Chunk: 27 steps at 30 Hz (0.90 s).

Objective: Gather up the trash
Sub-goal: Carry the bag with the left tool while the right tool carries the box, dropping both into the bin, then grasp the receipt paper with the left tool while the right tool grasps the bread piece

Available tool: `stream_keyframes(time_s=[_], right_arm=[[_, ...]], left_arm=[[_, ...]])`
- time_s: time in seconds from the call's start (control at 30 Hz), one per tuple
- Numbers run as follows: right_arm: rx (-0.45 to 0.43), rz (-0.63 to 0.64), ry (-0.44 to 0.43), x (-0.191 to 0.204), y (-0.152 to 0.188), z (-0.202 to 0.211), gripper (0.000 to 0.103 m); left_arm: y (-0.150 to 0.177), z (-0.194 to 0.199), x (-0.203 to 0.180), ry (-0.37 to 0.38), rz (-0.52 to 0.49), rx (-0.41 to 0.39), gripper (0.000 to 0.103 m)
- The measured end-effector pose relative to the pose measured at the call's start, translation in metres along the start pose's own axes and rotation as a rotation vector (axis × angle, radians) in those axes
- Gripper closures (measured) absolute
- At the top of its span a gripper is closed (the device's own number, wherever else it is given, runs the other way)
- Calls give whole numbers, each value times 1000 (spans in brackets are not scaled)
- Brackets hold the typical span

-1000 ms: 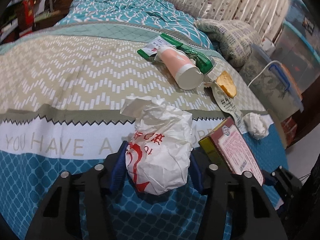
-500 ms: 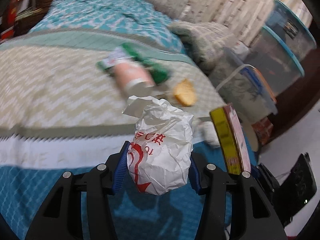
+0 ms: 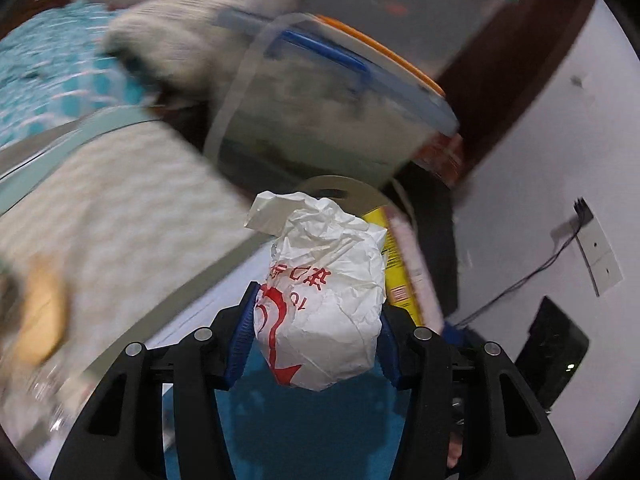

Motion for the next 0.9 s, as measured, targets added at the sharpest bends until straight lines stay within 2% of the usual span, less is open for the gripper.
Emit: stream_keyframes(time_s=[0.1, 0.2, 0.27, 0.33, 0.43, 0.57, 0.7, 0.83, 0.9], right_arm=[[18, -92, 27, -35, -12, -18, 41], [82, -130, 90, -63, -22, -49, 37], [76, -162, 104, -69, -23, -52, 35], [37, -159, 100, -66, -24, -46, 35], [-10, -133, 95, -57, -13, -26, 33], [-26, -102, 56, -30, 0, -15, 33], [-27, -72, -12, 7, 7, -11, 33], [-12, -34, -82, 45, 13, -13, 33], [2, -6, -118, 68, 18, -14, 33]], left_arm=[[-25, -48, -27, 8, -45, 52, 49], [-43, -94, -37, -8, -35, 107, 17], [-48, -112, -34, -61, -22, 124, 17], [-45, -113, -30, -51, -5, 138, 17], [-40, -92, -19, -47, -11, 91, 17], [-25, -47, 9, -44, 21, 34, 17], [1, 20, 53, -34, 102, -54, 17], [31, 90, 104, -60, 195, -156, 17], [50, 128, 136, -97, 255, -216, 17]])
Point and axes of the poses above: each gripper's, at about its wrist camera, not at the fingertips, and z roughly against the way its jaws point, x to its left, y to its underside, the point moved 9 cm from there along -z, roughly the way its jaws point, and after that the axes turned 3 degrees about z, right-handed, at the moved point
